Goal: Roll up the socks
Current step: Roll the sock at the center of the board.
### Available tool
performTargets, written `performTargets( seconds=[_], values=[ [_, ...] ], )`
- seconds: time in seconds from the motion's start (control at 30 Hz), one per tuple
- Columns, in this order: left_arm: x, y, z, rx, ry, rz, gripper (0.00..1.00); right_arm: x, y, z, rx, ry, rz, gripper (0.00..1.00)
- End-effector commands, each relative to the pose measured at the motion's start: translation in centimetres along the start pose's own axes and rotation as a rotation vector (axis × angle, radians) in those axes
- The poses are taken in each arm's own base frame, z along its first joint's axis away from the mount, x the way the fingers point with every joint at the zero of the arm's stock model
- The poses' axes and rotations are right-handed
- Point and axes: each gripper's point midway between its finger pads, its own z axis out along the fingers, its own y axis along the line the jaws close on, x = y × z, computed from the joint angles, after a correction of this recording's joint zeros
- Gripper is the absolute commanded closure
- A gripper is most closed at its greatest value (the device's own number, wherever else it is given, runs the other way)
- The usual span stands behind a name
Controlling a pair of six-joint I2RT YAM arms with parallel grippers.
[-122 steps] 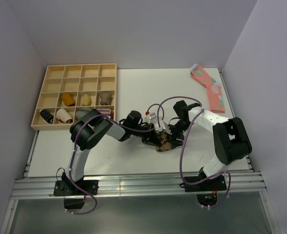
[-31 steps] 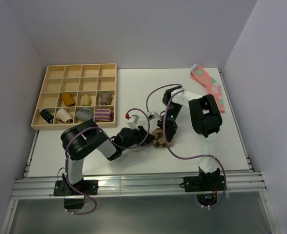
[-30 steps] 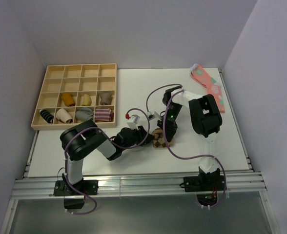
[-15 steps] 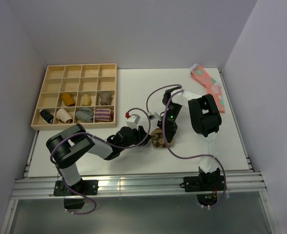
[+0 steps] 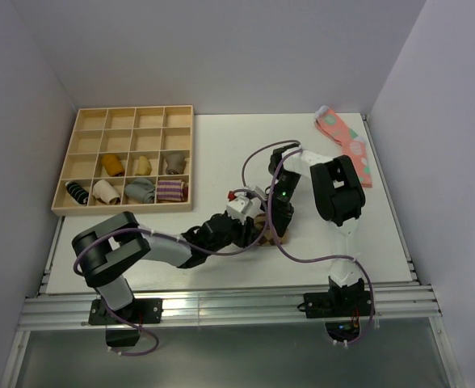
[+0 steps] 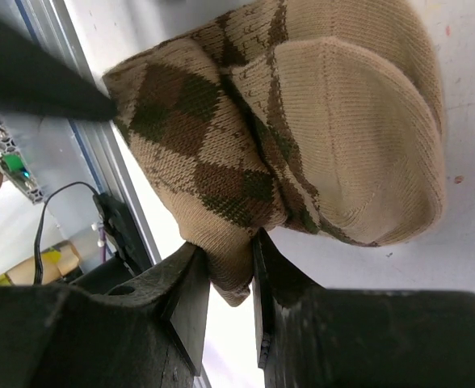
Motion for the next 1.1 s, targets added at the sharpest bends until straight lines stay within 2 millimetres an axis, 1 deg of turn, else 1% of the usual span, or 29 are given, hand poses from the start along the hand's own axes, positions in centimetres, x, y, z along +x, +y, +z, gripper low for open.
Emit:
performTargets(
  seconds=[0.0,0.07,0.1,0.2,0.27,0.3,0.33,0.37,0.43,0.6,0.73,0.83,0.87,0.93,1.03,1.07],
  values=[
    [-4.0,-2.3,0.7,0.053,-0.069,0.126,0.48,0.4,-1.7,0.6,0.038,0.055,-0.024,0.71],
    [-3.4,-2.3,1.1,0.060,-0.032,0.172,0.48,0.4,-1.7,0.7,0.034,0.056,-0.021,0.71],
    [-3.9,-2.5,1.4,0.053,-0.038,0.178,0.48,0.5,-1.6,0.7,0.031,0.056,-0.021,0.71],
    [-3.5,-2.7,1.8,0.071,-0.015,0.208,0.48,0.4,-1.7,0.7,0.035,0.055,-0.021,0.71],
    [-2.4,-3.1,2.1,0.110,0.021,0.231,0.47,0.4,-1.7,0.7,0.034,0.059,-0.020,0.71],
    [-2.3,-3.4,2.3,0.123,0.027,0.233,0.47,0.4,-1.7,0.6,0.035,0.057,-0.020,0.71],
    [-1.6,-3.5,2.5,0.142,0.053,0.240,0.47,0.4,-1.7,0.6,0.032,0.059,-0.016,0.71],
    [-1.7,-3.6,2.8,0.142,0.052,0.242,0.47,0.5,-1.7,0.7,0.031,0.060,-0.017,0.71],
    [-0.8,-3.9,3.2,0.164,0.082,0.240,0.47,0.4,-1.7,0.7,0.028,0.058,-0.017,0.71],
    [0.1,-4.5,3.4,0.225,0.106,0.201,0.47,0.5,-1.6,0.7,0.026,0.064,-0.018,0.71],
    [1.5,-4.3,3.7,0.238,0.149,0.159,0.48,0.4,-1.7,0.7,0.027,0.060,-0.017,0.71],
    [2.3,-4.0,3.7,0.242,0.165,0.116,0.51,0.4,-1.7,0.7,0.031,0.056,-0.017,0.70],
    [2.7,-3.6,3.7,0.233,0.171,0.102,0.53,0.4,-1.7,0.7,0.034,0.055,-0.017,0.69],
    [3.1,-3.7,3.6,0.251,0.172,0.065,0.56,0.2,-1.7,0.6,0.042,0.045,-0.019,0.68],
    [4.2,-3.0,3.0,0.245,0.186,0.022,0.64,-0.1,-1.7,0.6,0.044,0.029,-0.017,0.67],
    [4.3,-2.8,3.0,0.240,0.185,0.013,0.69,-0.3,-1.7,0.5,0.051,0.018,-0.020,0.64]
  ],
)
